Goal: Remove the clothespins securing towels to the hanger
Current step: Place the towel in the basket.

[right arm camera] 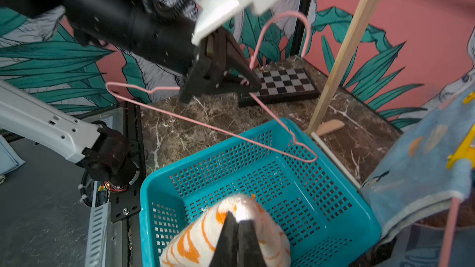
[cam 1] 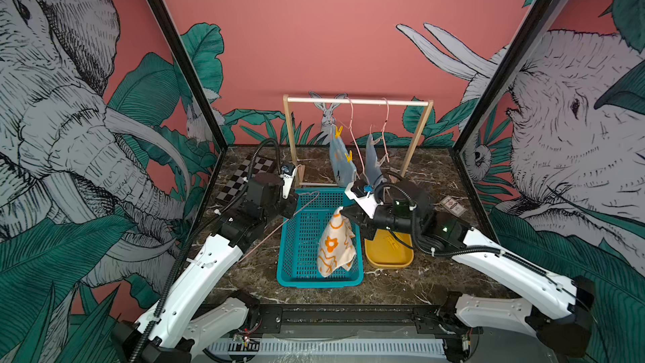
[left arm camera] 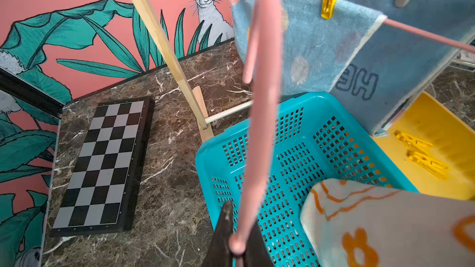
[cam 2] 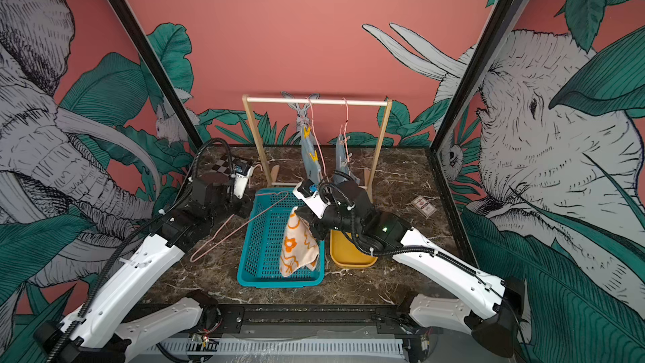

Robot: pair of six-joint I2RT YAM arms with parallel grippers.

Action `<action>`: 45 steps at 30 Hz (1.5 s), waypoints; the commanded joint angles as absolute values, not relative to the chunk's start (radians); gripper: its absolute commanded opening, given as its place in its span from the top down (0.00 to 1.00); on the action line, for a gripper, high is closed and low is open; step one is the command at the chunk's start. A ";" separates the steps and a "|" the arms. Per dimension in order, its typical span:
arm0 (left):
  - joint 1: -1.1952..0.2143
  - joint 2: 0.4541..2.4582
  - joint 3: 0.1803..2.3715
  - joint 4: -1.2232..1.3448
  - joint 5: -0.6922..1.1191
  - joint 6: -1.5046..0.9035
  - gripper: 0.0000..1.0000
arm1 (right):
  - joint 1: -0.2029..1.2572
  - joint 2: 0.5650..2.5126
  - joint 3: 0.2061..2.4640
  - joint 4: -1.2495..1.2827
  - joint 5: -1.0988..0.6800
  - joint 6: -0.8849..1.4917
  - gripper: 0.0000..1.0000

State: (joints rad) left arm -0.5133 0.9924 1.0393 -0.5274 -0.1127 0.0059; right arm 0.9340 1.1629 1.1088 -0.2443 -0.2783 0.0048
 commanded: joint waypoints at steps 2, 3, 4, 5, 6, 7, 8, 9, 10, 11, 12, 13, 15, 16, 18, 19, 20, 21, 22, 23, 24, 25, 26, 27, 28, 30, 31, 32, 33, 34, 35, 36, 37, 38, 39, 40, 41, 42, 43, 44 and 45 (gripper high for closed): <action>-0.506 0.969 1.077 -0.499 -0.134 -0.019 1.00 | 0.939 1.210 1.062 -0.122 -0.248 0.047 1.00; -0.506 0.970 1.080 -0.494 -0.136 -0.020 1.00 | 0.940 1.231 1.049 -0.116 -0.241 0.048 1.00; -0.506 0.971 1.082 -0.489 -0.137 -0.021 1.00 | 0.942 1.251 1.039 -0.111 -0.230 0.048 1.00; -0.506 0.972 1.086 -0.486 -0.139 -0.020 1.00 | 0.943 1.269 1.027 -0.102 -0.222 0.048 1.00; -0.506 0.976 1.089 -0.484 -0.141 -0.019 1.00 | 0.946 1.288 1.015 -0.092 -0.219 0.049 1.00; -0.506 0.977 1.093 -0.483 -0.145 -0.020 1.00 | 0.949 1.303 1.005 -0.078 -0.219 0.052 1.00; -0.506 0.980 1.098 -0.481 -0.148 -0.018 1.00 | 0.952 1.322 0.993 -0.061 -0.219 0.059 1.00; -0.506 0.983 1.102 -0.479 -0.154 -0.015 1.00 | 0.955 1.340 0.981 -0.043 -0.221 0.066 1.00; -0.506 0.986 1.107 -0.477 -0.159 -0.014 1.00 | 0.960 1.358 0.971 -0.030 -0.221 0.072 1.00; -0.506 0.990 1.110 -0.473 -0.163 -0.013 1.00 | 0.964 1.378 0.961 -0.017 -0.221 0.080 1.00; -0.506 0.994 1.112 -0.468 -0.166 -0.013 1.00 | 0.970 1.399 0.952 -0.006 -0.222 0.088 1.00; -0.506 0.997 1.114 -0.464 -0.166 -0.013 1.00 | 0.977 1.416 0.943 0.004 -0.220 0.094 1.00; -0.506 1.009 1.123 -0.458 -0.171 -0.011 1.00 | 0.992 1.456 0.922 0.034 -0.213 0.107 1.00; -0.506 1.014 1.127 -0.457 -0.173 -0.008 1.00 | 0.998 1.473 0.918 0.040 -0.209 0.109 1.00; -0.506 1.027 1.143 -0.453 -0.176 -0.006 1.00 | 1.013 1.508 0.913 0.038 -0.196 0.112 1.00; -0.506 1.032 1.150 -0.449 -0.176 -0.006 1.00 | 1.020 1.519 0.911 0.038 -0.193 0.114 1.00; -0.506 1.035 1.156 -0.443 -0.177 -0.006 1.00 | 1.024 1.531 0.906 0.038 -0.187 0.118 1.00; -0.506 1.039 1.159 -0.436 -0.178 -0.006 1.00 | 1.029 1.539 0.900 0.045 -0.187 0.123 1.00; -0.506 1.043 1.165 -0.430 -0.179 -0.006 1.00 | 1.033 1.548 0.895 0.045 -0.188 0.128 1.00; -0.506 1.048 1.169 -0.426 -0.178 -0.005 1.00 | 1.035 1.559 0.892 0.041 -0.187 0.131 1.00; -0.506 1.053 1.173 -0.422 -0.175 -0.006 1.00 | 1.039 1.568 0.891 0.037 -0.183 0.133 1.00; -0.506 1.059 1.179 -0.417 -0.176 -0.006 1.00 | 1.042 1.578 0.890 0.036 -0.182 0.136 1.00; -0.506 1.066 1.184 -0.411 -0.174 -0.008 1.00 | 1.045 1.587 0.890 0.035 -0.179 0.137 1.00; -0.506 1.070 1.188 -0.406 -0.172 -0.009 1.00 | 1.047 1.594 0.891 0.035 -0.175 0.139 1.00; -0.506 1.075 1.193 -0.399 -0.171 -0.011 1.00 | 1.048 1.628 0.894 0.033 -0.168 0.142 1.00; -0.506 1.085 1.201 -0.387 -0.163 -0.013 1.00 | 1.049 1.670 0.913 0.010 -0.154 0.140 1.00; -0.506 1.090 1.206 -0.385 -0.157 -0.012 1.00 | 1.049 1.685 0.922 0.001 -0.150 0.137 1.00; -0.506 1.097 1.215 -0.385 -0.150 -0.008 1.00 | 1.049 1.699 0.930 -0.001 -0.145 0.135 1.00; -0.506 1.104 1.226 -0.388 -0.146 -0.003 1.00 | 1.049 1.715 0.942 -0.005 -0.139 0.132 1.00; -0.506 1.111 1.234 -0.392 -0.147 0.001 1.00 | 1.048 1.727 0.953 -0.009 -0.135 0.129 1.00; -0.506 1.114 1.243 -0.394 -0.150 0.004 1.00 | 1.049 1.744 0.967 -0.016 -0.127 0.126 1.00; -0.506 1.115 1.249 -0.393 -0.152 0.008 1.00 | 1.048 1.761 0.984 -0.025 -0.114 0.122 1.00; -0.506 1.115 1.254 -0.393 -0.153 0.012 1.00 | 1.048 1.778 0.998 -0.033 -0.100 0.117 1.00; -0.506 1.115 1.259 -0.394 -0.154 0.013 1.00 | 1.048 1.796 1.016 -0.044 -0.086 0.114 1.00; -0.506 1.115 1.262 -0.394 -0.156 0.015 1.00 | 1.048 1.814 1.034 -0.057 -0.076 0.113 1.00; -0.506 1.115 1.267 -0.396 -0.157 0.017 1.00 | 1.048 1.826 1.049 -0.064 -0.069 0.112 1.00; -0.506 1.115 1.271 -0.399 -0.159 0.019 1.00 | 1.048 1.838 1.063 -0.070 -0.062 0.111 1.00; -0.506 1.115 1.274 -0.400 -0.159 0.020 1.00 | 1.048 1.848 1.075 -0.073 -0.054 0.110 1.00; -0.506 1.115 1.276 -0.402 -0.162 0.022 1.00 | 1.048 1.855 1.085 -0.074 -0.045 0.110 1.00; -0.506 1.115 1.278 -0.402 -0.162 0.023 1.00 | 1.048 1.862 1.097 -0.077 -0.031 0.110 1.00; -0.506 1.114 1.280 -0.403 -0.161 0.023 1.00 | 1.048 1.867 1.108 -0.083 -0.015 0.109 1.00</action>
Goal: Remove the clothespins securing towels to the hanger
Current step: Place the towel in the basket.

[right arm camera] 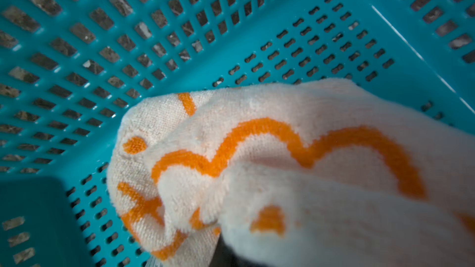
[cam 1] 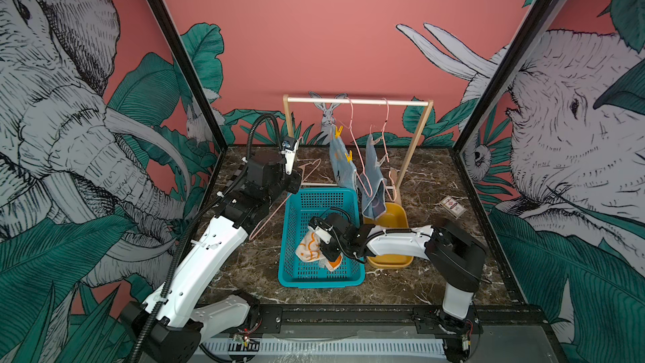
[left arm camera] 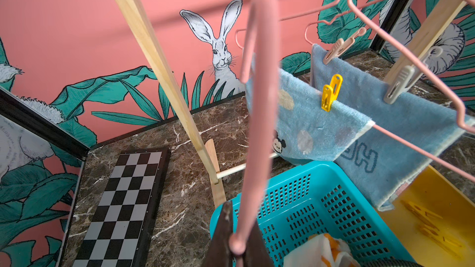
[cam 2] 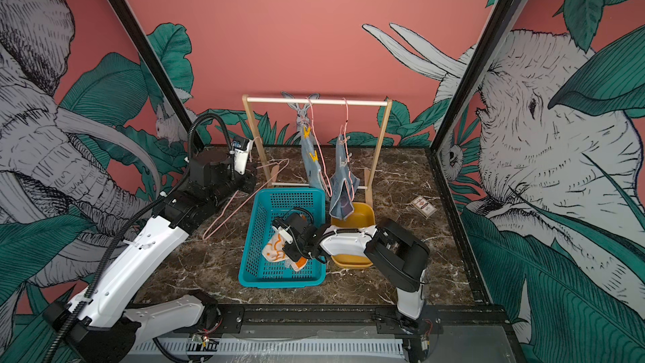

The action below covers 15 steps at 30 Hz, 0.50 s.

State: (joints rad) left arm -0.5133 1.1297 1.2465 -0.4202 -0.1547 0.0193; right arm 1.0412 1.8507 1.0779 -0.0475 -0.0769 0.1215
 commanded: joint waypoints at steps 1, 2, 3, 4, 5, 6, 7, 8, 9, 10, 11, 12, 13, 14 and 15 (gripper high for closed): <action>-0.506 1.114 1.282 -0.403 -0.162 0.023 1.00 | 1.047 1.871 1.118 -0.087 0.003 0.108 1.00; -0.506 1.114 1.285 -0.403 -0.162 0.022 1.00 | 1.046 1.876 1.126 -0.090 0.023 0.108 1.00; -0.506 1.114 1.287 -0.402 -0.161 0.023 1.00 | 1.044 1.879 1.135 -0.096 0.043 0.106 1.00; -0.505 1.115 1.291 -0.402 -0.161 0.023 1.00 | 1.041 1.882 1.145 -0.099 0.061 0.104 1.00; -0.506 1.115 1.292 -0.402 -0.163 0.022 1.00 | 1.036 1.886 1.151 -0.097 0.073 0.103 1.00; -0.506 1.117 1.296 -0.400 -0.161 0.022 1.00 | 1.026 1.891 1.157 -0.087 0.081 0.103 1.00; -0.506 1.117 1.298 -0.399 -0.161 0.021 1.00 | 1.014 1.894 1.165 -0.085 0.081 0.105 1.00; -0.506 1.118 1.299 -0.397 -0.161 0.020 1.00 | 1.006 1.896 1.170 -0.075 0.078 0.107 1.00; -0.506 1.120 1.300 -0.397 -0.160 0.019 1.00 | 0.998 1.899 1.169 -0.054 0.075 0.110 1.00; -0.506 1.123 1.303 -0.400 -0.158 0.019 1.00 | 0.992 1.900 1.173 -0.038 0.067 0.112 1.00; -0.506 1.127 1.307 -0.406 -0.157 0.020 1.00 | 0.989 1.902 1.176 -0.029 0.063 0.112 1.00; -0.506 1.127 1.311 -0.412 -0.159 0.023 1.00 | 0.988 1.906 1.182 -0.021 0.063 0.114 1.00; -0.506 1.129 1.312 -0.413 -0.160 0.023 1.00 | 0.986 1.909 1.187 -0.015 0.063 0.116 1.00; -0.506 1.128 1.312 -0.413 -0.163 0.024 1.00 | 0.986 1.910 1.191 -0.011 0.064 0.120 1.00; -0.506 1.127 1.312 -0.411 -0.165 0.023 1.00 | 0.987 1.910 1.196 -0.008 0.060 0.123 1.00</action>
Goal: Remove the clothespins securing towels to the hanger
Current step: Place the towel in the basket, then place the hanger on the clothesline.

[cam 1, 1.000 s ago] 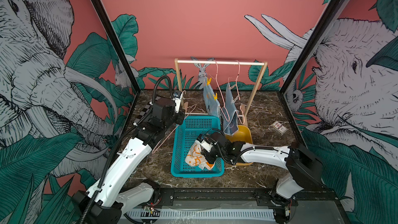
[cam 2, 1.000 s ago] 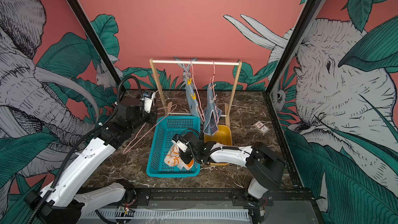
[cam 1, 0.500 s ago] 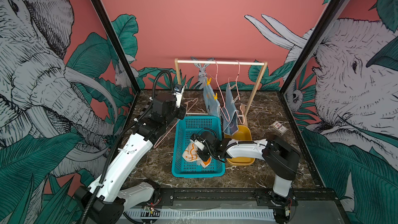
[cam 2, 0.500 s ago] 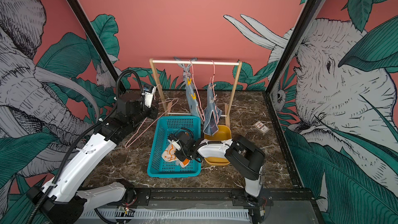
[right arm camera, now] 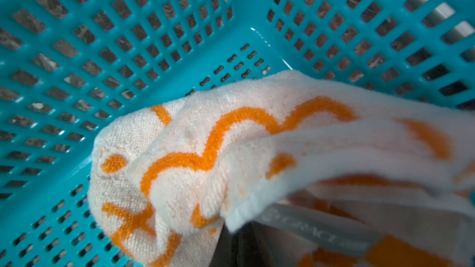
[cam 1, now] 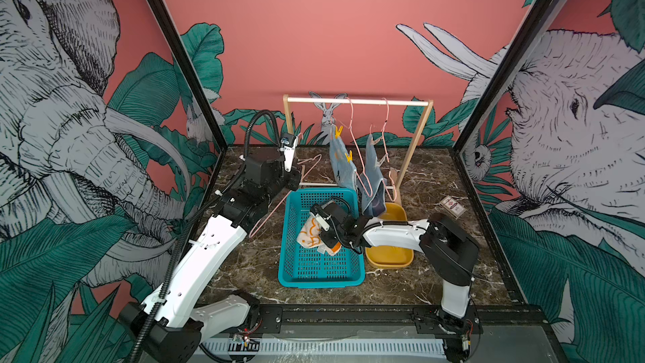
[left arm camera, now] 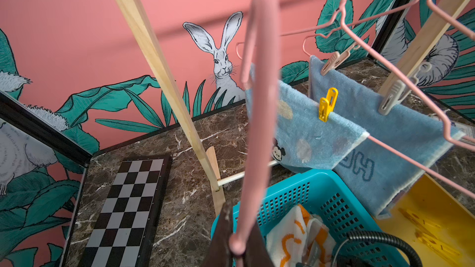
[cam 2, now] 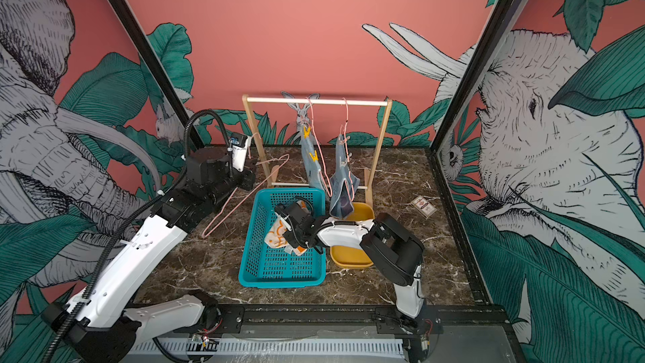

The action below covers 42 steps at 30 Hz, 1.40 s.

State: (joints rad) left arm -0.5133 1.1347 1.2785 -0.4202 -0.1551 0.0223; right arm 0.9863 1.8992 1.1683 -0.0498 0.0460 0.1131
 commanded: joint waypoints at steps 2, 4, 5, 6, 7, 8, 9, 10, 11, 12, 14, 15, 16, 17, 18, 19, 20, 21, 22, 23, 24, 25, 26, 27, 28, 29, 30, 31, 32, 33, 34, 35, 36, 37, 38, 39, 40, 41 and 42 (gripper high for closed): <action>-0.506 1.125 1.314 -0.408 -0.167 0.023 1.00 | 0.986 1.901 1.192 0.001 0.048 0.124 0.90; -0.506 1.126 1.317 -0.407 -0.169 0.026 1.00 | 0.987 1.879 1.185 0.002 0.042 0.128 0.77; -0.505 1.128 1.320 -0.408 -0.174 0.030 1.00 | 0.988 1.863 1.179 0.000 0.042 0.124 0.70; -0.506 1.130 1.325 -0.409 -0.175 0.031 1.00 | 0.989 1.841 1.172 -0.002 0.045 0.120 0.65; -0.506 1.134 1.328 -0.410 -0.176 0.032 1.00 | 0.990 1.825 1.164 -0.004 0.047 0.117 0.61; -0.505 1.137 1.332 -0.409 -0.176 0.034 1.00 | 0.990 1.798 1.156 -0.007 0.051 0.115 0.57; -0.506 1.140 1.335 -0.405 -0.177 0.034 1.00 | 0.991 1.773 1.146 -0.013 0.057 0.113 0.52; -0.506 1.144 1.339 -0.403 -0.175 0.036 1.00 | 0.993 1.748 1.137 -0.017 0.062 0.112 0.49; -0.506 1.148 1.341 -0.399 -0.175 0.036 1.00 | 0.995 1.719 1.127 -0.022 0.071 0.111 0.46; -0.506 1.153 1.344 -0.394 -0.175 0.035 1.00 | 0.997 1.689 1.117 -0.029 0.076 0.110 0.45; -0.506 1.164 1.350 -0.387 -0.172 0.036 1.00 | 1.005 1.628 1.096 -0.039 0.081 0.104 0.45; -0.506 1.170 1.355 -0.382 -0.172 0.035 1.00 | 1.012 1.609 1.079 -0.039 0.081 0.103 0.44; -0.506 1.175 1.358 -0.379 -0.173 0.037 1.00 | 1.019 1.556 1.065 -0.036 0.076 0.105 0.44; -0.506 1.180 1.361 -0.376 -0.175 0.040 1.00 | 1.026 1.524 1.047 -0.033 0.064 0.107 0.45; -0.506 1.187 1.367 -0.374 -0.178 0.042 1.00 | 1.034 1.493 1.025 -0.026 0.048 0.115 0.45; -0.506 1.191 1.372 -0.373 -0.180 0.044 1.00 | 1.041 1.468 1.004 -0.017 0.037 0.128 0.45; -0.506 1.197 1.379 -0.371 -0.182 0.047 1.00 | 1.047 1.441 0.977 -0.006 0.018 0.145 0.46; -0.506 1.202 1.387 -0.371 -0.183 0.051 1.00 | 1.057 1.408 0.950 -0.001 0.002 0.159 0.46; -0.506 1.204 1.394 -0.371 -0.186 0.053 1.00 | 1.066 1.379 0.925 0.003 -0.006 0.169 0.46; -0.506 1.209 1.401 -0.371 -0.189 0.058 1.00 | 1.077 1.344 0.891 0.018 -0.013 0.181 0.47; -0.506 1.214 1.410 -0.370 -0.193 0.061 1.00 | 1.088 1.305 0.857 0.030 -0.019 0.194 0.47; -0.506 1.221 1.420 -0.370 -0.195 0.065 1.00 | 1.097 1.272 0.829 0.039 -0.023 0.205 0.47; -0.505 1.230 1.430 -0.371 -0.194 0.069 1.00 | 1.107 1.234 0.797 0.048 -0.025 0.217 0.47; -0.506 1.241 1.440 -0.370 -0.196 0.071 1.00 | 1.117 1.199 0.768 0.054 -0.021 0.227 0.47; -0.506 1.248 1.448 -0.367 -0.197 0.072 1.00 | 1.125 1.170 0.750 0.051 -0.015 0.234 0.47; -0.506 1.256 1.456 -0.362 -0.196 0.072 1.00 | 1.134 1.139 0.729 0.043 -0.002 0.239 0.47; -0.506 1.263 1.465 -0.356 -0.196 0.074 1.00 | 1.139 1.110 0.710 0.036 0.007 0.243 0.47; -0.506 1.268 1.473 -0.352 -0.203 0.074 1.00 | 1.142 1.088 0.696 0.027 0.013 0.248 0.48; -0.506 1.273 1.479 -0.342 -0.207 0.074 1.00 | 1.143 1.066 0.679 0.022 0.022 0.252 0.48; -0.506 1.277 1.486 -0.331 -0.209 0.077 1.00 | 1.143 1.044 0.662 0.018 0.032 0.257 0.48; -0.506 1.284 1.496 -0.327 -0.209 0.079 1.00 | 1.143 1.030 0.649 0.017 0.043 0.261 0.48; -0.506 1.297 1.516 -0.328 -0.212 0.083 1.00 | 1.143 1.017 0.638 0.013 0.049 0.262 0.48; -0.506 1.314 1.539 -0.332 -0.213 0.090 1.00 | 1.143 1.009 0.632 0.010 0.054 0.262 0.48; -0.506 1.330 1.561 -0.338 -0.219 0.095 1.00 | 1.143 1.003 0.626 0.008 0.059 0.263 0.48; -0.506 1.347 1.587 -0.347 -0.224 0.095 1.00 | 1.143 0.999 0.624 0.005 0.062 0.262 0.49; -0.506 1.359 1.607 -0.347 -0.227 0.093 1.00 | 1.143 0.997 0.622 0.005 0.064 0.264 0.49; -0.506 1.366 1.616 -0.340 -0.230 0.090 1.00 | 1.143 0.996 0.619 0.005 0.069 0.262 0.49; -0.506 1.372 1.623 -0.328 -0.239 0.085 1.00 | 1.143 0.991 0.615 0.005 0.074 0.264 0.49; -0.506 1.379 1.629 -0.319 -0.251 0.084 1.00 | 1.143 0.990 0.610 0.010 0.078 0.265 0.49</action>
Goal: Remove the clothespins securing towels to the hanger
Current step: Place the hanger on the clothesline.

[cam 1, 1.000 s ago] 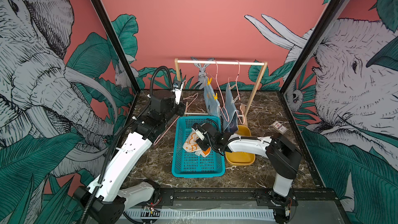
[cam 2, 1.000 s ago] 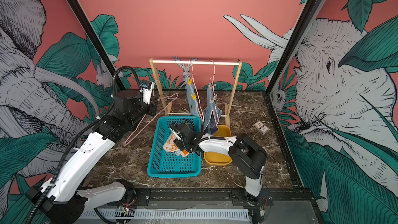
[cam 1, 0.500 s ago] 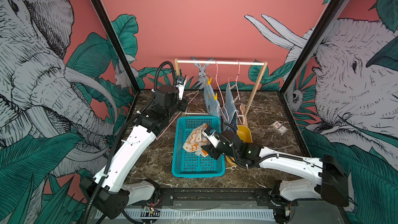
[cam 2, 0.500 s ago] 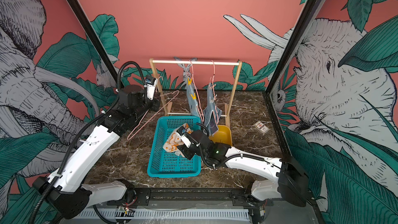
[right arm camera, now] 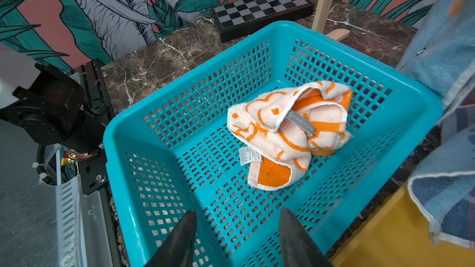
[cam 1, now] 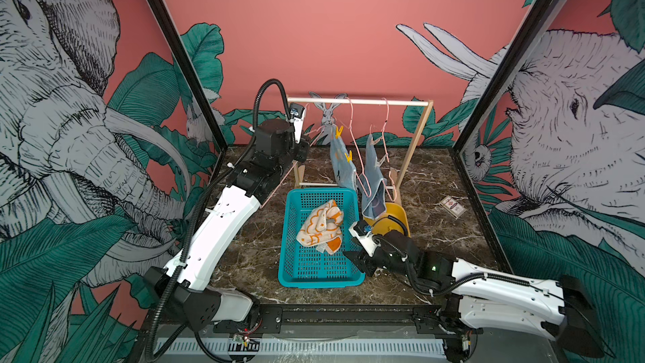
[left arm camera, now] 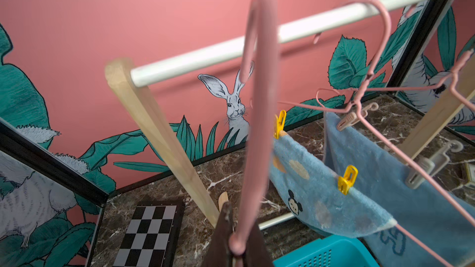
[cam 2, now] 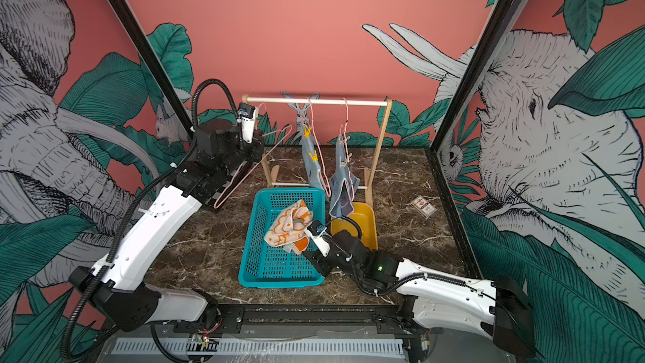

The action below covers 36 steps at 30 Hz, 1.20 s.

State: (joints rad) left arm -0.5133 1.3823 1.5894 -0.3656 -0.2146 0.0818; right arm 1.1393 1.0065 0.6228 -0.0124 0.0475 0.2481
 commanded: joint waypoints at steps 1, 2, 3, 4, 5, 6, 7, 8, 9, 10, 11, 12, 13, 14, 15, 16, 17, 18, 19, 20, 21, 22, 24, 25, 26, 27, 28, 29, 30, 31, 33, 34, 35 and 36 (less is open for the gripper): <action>-0.506 1.387 1.636 -0.312 -0.265 0.085 1.00 | 1.143 0.988 0.605 0.019 0.079 0.267 0.49; -0.506 1.397 1.647 -0.307 -0.279 0.088 1.00 | 1.143 0.986 0.599 0.025 0.082 0.271 0.49; -0.506 1.410 1.657 -0.305 -0.291 0.090 1.00 | 1.143 0.982 0.591 0.032 0.084 0.274 0.49; -0.506 1.423 1.670 -0.304 -0.297 0.090 1.00 | 1.143 0.978 0.586 0.036 0.086 0.276 0.49; -0.506 1.436 1.683 -0.302 -0.303 0.091 1.00 | 1.143 0.971 0.579 0.038 0.087 0.278 0.49; -0.506 1.449 1.693 -0.296 -0.313 0.089 1.00 | 1.143 0.966 0.574 0.037 0.091 0.280 0.49; -0.506 1.460 1.700 -0.293 -0.321 0.087 1.00 | 1.143 0.960 0.569 0.038 0.094 0.280 0.50; -0.506 1.472 1.712 -0.293 -0.326 0.085 1.00 | 1.143 0.952 0.563 0.037 0.098 0.281 0.50; -0.507 1.484 1.723 -0.293 -0.329 0.082 1.00 | 1.143 0.945 0.559 0.038 0.101 0.281 0.50; -0.505 1.495 1.733 -0.290 -0.331 0.079 1.00 | 1.143 0.939 0.555 0.038 0.102 0.281 0.50; -0.505 1.507 1.744 -0.290 -0.331 0.076 1.00 | 1.143 0.933 0.550 0.040 0.104 0.282 0.50; -0.505 1.521 1.752 -0.289 -0.336 0.074 1.00 | 1.143 0.929 0.547 0.041 0.108 0.283 0.50; -0.503 1.535 1.760 -0.288 -0.344 0.072 1.00 | 1.143 0.925 0.545 0.041 0.109 0.285 0.50; -0.500 1.552 1.771 -0.295 -0.346 0.068 1.00 | 1.143 0.922 0.542 0.041 0.109 0.285 0.50; -0.499 1.565 1.783 -0.303 -0.341 0.065 1.00 | 1.143 0.918 0.538 0.042 0.110 0.287 0.50; -0.499 1.573 1.787 -0.304 -0.341 0.064 1.00 | 1.143 0.912 0.535 0.042 0.112 0.288 0.50; -0.498 1.580 1.787 -0.301 -0.343 0.060 1.00 | 1.143 0.905 0.530 0.041 0.113 0.290 0.50; -0.497 1.586 1.789 -0.300 -0.345 0.058 1.00 | 1.143 0.899 0.526 0.042 0.116 0.293 0.50; -0.496 1.589 1.788 -0.301 -0.345 0.057 1.00 | 1.143 0.893 0.521 0.042 0.120 0.294 0.50; -0.495 1.592 1.788 -0.302 -0.345 0.055 1.00 | 1.143 0.886 0.516 0.042 0.122 0.296 0.50; -0.494 1.594 1.786 -0.304 -0.347 0.053 1.00 | 1.143 0.880 0.512 0.042 0.124 0.296 0.50; -0.494 1.595 1.783 -0.305 -0.345 0.052 1.00 | 1.143 0.876 0.509 0.042 0.125 0.297 0.50; -0.493 1.595 1.769 -0.305 -0.344 0.046 1.00 | 1.143 0.871 0.505 0.042 0.130 0.299 0.50; -0.492 1.593 1.760 -0.305 -0.343 0.043 1.00 | 1.143 0.870 0.504 0.041 0.130 0.299 0.50; -0.493 1.587 1.742 -0.299 -0.342 0.036 1.00 | 1.143 0.868 0.502 0.042 0.130 0.299 0.50; -0.493 1.581 1.722 -0.291 -0.342 0.029 1.00 | 1.143 0.869 0.502 0.041 0.132 0.298 0.50; -0.493 1.575 1.703 -0.282 -0.344 0.025 1.00 | 1.144 0.870 0.503 0.042 0.134 0.297 0.50; -0.491 1.570 1.689 -0.274 -0.346 0.022 1.00 | 1.143 0.870 0.504 0.042 0.132 0.296 0.50; -0.491 1.566 1.679 -0.272 -0.346 0.017 1.00 | 1.143 0.870 0.505 0.041 0.132 0.295 0.50; -0.491 1.566 1.673 -0.272 -0.344 0.015 1.00 | 1.143 0.870 0.505 0.040 0.131 0.294 0.50; -0.491 1.563 1.660 -0.271 -0.342 0.006 1.00 | 1.143 0.868 0.505 0.038 0.134 0.290 0.50; -0.491 1.562 1.654 -0.267 -0.341 0.004 1.00 | 1.143 0.867 0.505 0.037 0.135 0.290 0.50; -0.491 1.562 1.648 -0.263 -0.339 0.001 1.00 | 1.143 0.866 0.506 0.037 0.136 0.289 0.50; -0.491 1.560 1.646 -0.261 -0.339 -0.001 1.00 | 1.143 0.864 0.507 0.036 0.138 0.288 0.50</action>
State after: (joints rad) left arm -0.4965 1.6043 1.6707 -0.2665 -0.3321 0.0277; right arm 1.1393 0.8810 0.5083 0.0109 0.1204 0.2848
